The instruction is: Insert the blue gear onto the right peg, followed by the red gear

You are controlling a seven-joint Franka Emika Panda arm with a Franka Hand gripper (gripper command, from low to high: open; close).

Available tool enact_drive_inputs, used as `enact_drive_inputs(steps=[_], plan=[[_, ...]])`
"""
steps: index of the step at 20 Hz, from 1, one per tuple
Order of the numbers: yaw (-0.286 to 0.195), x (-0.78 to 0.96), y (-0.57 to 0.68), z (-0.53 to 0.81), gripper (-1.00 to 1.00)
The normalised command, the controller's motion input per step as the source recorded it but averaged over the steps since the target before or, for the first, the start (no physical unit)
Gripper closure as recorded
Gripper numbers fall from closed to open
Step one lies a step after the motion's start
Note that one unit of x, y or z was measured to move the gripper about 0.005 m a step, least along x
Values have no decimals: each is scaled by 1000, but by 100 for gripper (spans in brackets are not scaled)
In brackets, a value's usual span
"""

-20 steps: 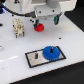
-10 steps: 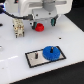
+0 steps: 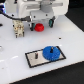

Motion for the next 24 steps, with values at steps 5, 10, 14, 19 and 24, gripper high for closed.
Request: enact_drive_inputs(steps=[5, 10, 14, 19, 24], plan=[[0, -148, -131, -140, 100], [0, -90, -125, -97, 100], [0, -65, -51, -79, 100], [0, 89, 8, 282, 100], [0, 235, 0, 512, 100]])
